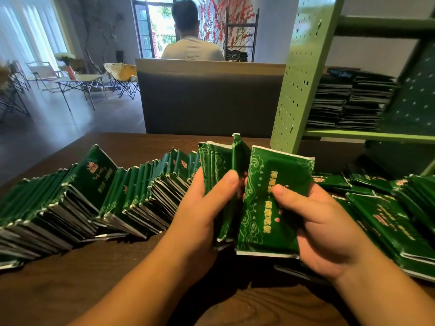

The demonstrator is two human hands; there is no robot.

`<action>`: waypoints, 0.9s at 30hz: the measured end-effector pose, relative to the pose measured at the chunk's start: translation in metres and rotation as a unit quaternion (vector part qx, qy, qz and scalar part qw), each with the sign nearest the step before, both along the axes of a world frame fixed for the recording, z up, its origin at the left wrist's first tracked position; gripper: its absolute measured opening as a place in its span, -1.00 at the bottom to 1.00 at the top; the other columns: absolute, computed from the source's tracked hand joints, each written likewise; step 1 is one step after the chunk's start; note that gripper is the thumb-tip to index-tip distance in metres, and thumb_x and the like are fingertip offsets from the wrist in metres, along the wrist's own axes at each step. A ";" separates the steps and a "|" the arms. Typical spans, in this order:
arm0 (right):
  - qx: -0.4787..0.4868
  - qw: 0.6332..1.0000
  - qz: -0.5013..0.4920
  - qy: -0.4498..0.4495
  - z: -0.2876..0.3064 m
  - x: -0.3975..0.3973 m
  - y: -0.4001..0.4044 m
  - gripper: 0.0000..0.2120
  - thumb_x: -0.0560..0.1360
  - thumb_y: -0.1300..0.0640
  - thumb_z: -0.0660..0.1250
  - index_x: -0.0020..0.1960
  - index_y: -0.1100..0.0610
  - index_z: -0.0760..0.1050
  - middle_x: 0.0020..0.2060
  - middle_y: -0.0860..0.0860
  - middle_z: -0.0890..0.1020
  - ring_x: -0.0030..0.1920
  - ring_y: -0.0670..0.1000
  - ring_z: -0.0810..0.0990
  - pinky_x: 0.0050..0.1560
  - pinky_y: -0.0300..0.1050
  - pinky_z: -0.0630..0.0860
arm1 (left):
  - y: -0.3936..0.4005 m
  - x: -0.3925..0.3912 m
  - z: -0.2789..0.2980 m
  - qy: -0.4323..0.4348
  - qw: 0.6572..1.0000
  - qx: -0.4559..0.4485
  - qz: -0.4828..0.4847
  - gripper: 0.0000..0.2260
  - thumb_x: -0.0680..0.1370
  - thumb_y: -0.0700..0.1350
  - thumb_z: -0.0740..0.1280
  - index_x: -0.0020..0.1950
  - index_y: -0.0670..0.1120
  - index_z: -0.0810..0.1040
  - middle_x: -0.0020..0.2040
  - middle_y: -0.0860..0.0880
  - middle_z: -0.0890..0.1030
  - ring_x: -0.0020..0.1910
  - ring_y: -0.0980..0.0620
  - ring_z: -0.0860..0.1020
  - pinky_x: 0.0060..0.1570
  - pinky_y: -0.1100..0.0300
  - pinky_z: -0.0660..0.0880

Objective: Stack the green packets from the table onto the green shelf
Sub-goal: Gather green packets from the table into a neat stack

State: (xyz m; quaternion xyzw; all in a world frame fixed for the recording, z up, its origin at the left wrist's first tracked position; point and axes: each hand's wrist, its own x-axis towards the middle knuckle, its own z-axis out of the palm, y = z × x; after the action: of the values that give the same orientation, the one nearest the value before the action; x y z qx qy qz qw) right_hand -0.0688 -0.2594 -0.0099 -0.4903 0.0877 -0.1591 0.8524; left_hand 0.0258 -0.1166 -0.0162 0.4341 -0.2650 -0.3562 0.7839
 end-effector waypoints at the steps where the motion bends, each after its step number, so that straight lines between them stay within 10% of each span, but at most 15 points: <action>1: 0.000 1.000 -0.003 0.006 0.000 0.000 -0.001 -0.13 -0.10 0.06 0.78 0.18 0.19 0.63 0.12 0.29 0.68 0.12 0.32 0.68 0.00 0.30 0.65 | 0.000 0.001 -0.002 -0.007 1.000 -0.008 -0.009 -0.31 0.38 0.09 0.56 0.43 -0.07 0.43 0.28 -0.24 0.62 0.23 -0.30 0.62 0.16 -0.24 0.56; 10: -0.052 0.998 -0.019 0.025 0.004 -0.004 -0.006 -0.56 0.22 0.28 0.41 0.10 0.13 0.63 -0.10 0.15 0.71 -0.14 0.13 0.67 -0.22 0.09 0.65 | -0.001 0.001 0.000 0.025 0.999 -0.040 0.014 -0.55 0.32 -0.27 0.30 0.21 -0.16 0.55 0.02 -0.27 0.66 -0.08 -0.25 0.65 -0.16 -0.13 0.61; 27: -0.088 0.996 -0.031 0.010 0.001 -0.001 0.003 -0.50 0.22 0.33 0.36 0.17 0.20 0.55 -0.10 0.21 0.70 -0.13 0.19 0.70 -0.21 0.16 0.65 | -0.001 -0.003 -0.002 -0.137 0.987 0.004 0.084 -0.60 0.37 -0.27 0.29 0.13 0.08 0.62 0.03 -0.12 0.71 -0.01 -0.11 0.70 -0.15 0.04 0.64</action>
State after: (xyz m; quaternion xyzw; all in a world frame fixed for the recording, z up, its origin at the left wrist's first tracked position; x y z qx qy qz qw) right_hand -0.0703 -0.2559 -0.0091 -0.5618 0.0973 -0.1880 0.7998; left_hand 0.0226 -0.1181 -0.0184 0.5029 -0.3305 -0.2276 0.7655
